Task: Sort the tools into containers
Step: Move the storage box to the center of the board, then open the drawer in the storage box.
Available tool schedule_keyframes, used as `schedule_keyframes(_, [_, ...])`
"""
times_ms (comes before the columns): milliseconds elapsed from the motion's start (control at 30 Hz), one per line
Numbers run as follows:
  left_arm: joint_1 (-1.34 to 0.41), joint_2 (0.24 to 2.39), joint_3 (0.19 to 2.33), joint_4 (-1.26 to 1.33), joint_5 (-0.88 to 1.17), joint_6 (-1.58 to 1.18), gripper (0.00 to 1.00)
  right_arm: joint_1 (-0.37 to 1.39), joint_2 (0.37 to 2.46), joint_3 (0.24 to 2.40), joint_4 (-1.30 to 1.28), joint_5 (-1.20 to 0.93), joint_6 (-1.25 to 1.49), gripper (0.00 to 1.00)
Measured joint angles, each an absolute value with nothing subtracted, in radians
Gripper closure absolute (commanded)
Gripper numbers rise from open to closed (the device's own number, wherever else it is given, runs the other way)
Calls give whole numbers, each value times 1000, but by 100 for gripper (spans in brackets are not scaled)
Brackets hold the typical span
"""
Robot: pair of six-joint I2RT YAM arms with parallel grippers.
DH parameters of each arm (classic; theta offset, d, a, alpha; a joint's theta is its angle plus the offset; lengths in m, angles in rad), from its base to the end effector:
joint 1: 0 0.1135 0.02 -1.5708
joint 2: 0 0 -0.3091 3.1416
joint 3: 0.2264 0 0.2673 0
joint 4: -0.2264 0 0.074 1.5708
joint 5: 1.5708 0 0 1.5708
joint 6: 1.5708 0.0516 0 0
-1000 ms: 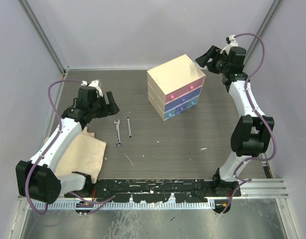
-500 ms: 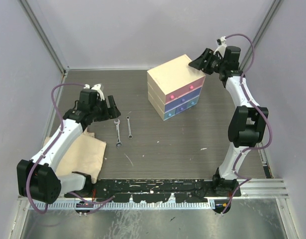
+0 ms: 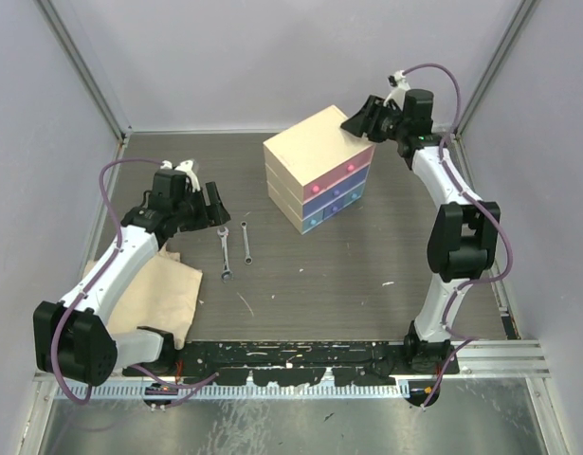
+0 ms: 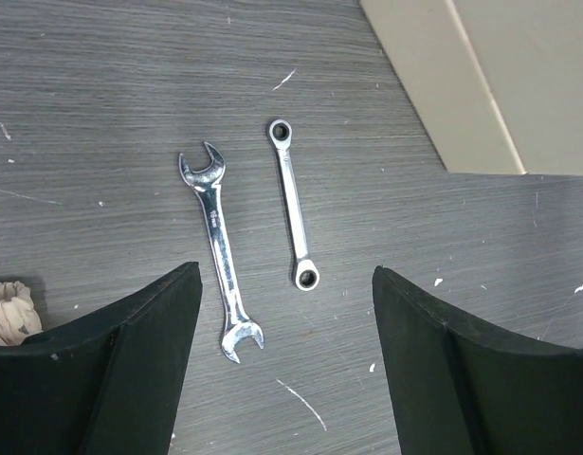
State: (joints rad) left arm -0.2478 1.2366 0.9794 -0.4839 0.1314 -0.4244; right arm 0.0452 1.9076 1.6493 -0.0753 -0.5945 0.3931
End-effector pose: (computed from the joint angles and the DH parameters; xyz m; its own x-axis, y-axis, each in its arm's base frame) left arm 0.2680 -0.0748 0.3128 -0.7351 -0.2351 -0.6359 0.0375 0.9224 -0.3844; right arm 0.4978 0.0514 0.3585 -0.5190 0.2942 -0.8025 -0.3976 0.7480 0.5313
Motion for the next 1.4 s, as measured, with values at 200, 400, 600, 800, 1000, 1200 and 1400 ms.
schedule_keyframes(200, [-248, 1237, 1001, -484, 126, -410, 25, 129, 1888, 1609, -46, -569, 395, 39])
schedule_keyframes(400, [-248, 1238, 1064, -481, 117, -391, 22, 164, 1781, 1504, -64, -456, 410, 32])
schedule_keyframes(600, [-247, 1240, 1149, -414, 105, -376, 17, 90, 1526, 1322, -57, -283, 451, 27])
schedule_keyframes(800, [-247, 1336, 1271, -317, 128, -377, 14, 7, 1251, 1110, 12, -175, 459, 26])
schedule_keyframes(1000, [-247, 1472, 1375, -257, 168, -388, 13, 7, 1101, 878, -14, -210, 454, 27])
schedule_keyframes(1200, [-247, 1571, 1438, -202, 243, -422, 16, 8, 1027, 659, -7, -355, 479, 32])
schedule_keyframes(1400, [-247, 1687, 1510, -154, 360, -456, 23, 45, 1039, 538, 67, -472, 529, 38])
